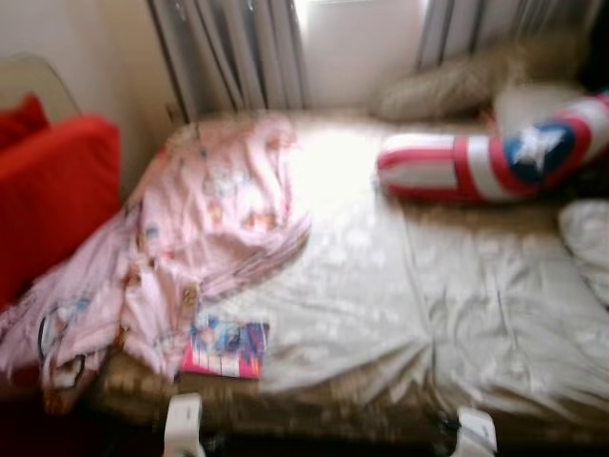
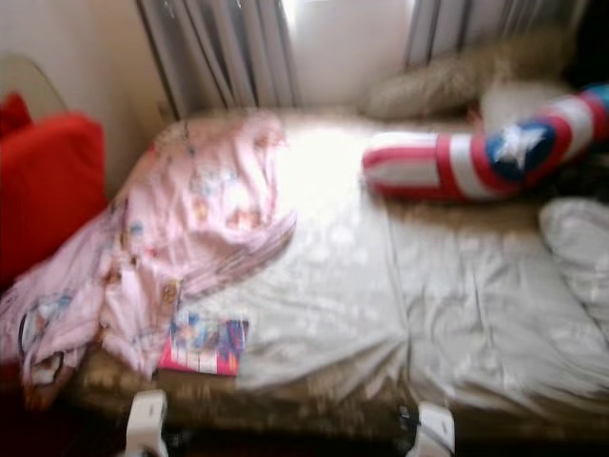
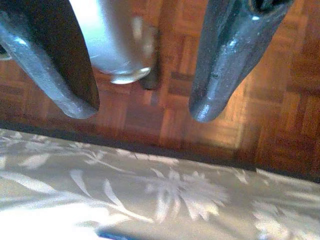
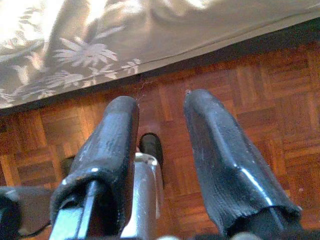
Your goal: Clean up the room
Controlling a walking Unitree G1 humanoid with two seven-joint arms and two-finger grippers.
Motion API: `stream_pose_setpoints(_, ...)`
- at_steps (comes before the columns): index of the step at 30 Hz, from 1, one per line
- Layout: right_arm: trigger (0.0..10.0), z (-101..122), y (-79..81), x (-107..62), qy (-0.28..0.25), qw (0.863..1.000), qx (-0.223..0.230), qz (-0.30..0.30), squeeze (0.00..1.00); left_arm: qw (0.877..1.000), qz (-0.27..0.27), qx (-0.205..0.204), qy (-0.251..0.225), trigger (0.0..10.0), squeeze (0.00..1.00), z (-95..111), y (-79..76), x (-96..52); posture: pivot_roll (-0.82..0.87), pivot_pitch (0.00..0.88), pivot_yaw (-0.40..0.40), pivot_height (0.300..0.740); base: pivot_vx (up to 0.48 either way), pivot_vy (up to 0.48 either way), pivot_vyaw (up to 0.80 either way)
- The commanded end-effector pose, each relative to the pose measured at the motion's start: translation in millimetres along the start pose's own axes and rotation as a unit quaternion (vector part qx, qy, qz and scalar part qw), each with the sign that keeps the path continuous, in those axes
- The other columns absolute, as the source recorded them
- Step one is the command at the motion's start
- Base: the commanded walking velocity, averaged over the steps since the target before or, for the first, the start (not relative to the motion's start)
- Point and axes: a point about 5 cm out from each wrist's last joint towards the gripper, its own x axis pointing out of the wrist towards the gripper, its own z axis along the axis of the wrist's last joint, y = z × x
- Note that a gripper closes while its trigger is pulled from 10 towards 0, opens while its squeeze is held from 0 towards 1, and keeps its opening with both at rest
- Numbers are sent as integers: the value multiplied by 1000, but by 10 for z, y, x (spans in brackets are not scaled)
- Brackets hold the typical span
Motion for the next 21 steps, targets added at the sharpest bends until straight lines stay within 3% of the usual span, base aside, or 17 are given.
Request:
stream_pose_setpoints(1,10000,27,117,11,-4,1000,-2,16,0,1000,19,6,3,10000,0,-32,183,-50,-51,0,36,740,0,480,0)
stream_pose_setpoints(7,10000,25,107,10,-3,1000,-4,17,0,999,31,4,8,10000,0,-96,375,-122,-50,0,34,740,0,480,0)
stream_pose_setpoints(11,10000,25,104,10,-3,1000,-7,17,0,999,32,4,8,10000,0,-102,387,-127,-48,0,34,740,0,480,0)
stream_pose_setpoints(21,10000,26,99,10,-3,1000,-4,17,0,1000,17,9,8,10000,0,-64,126,-41,-51,0,36,740,0,480,0)
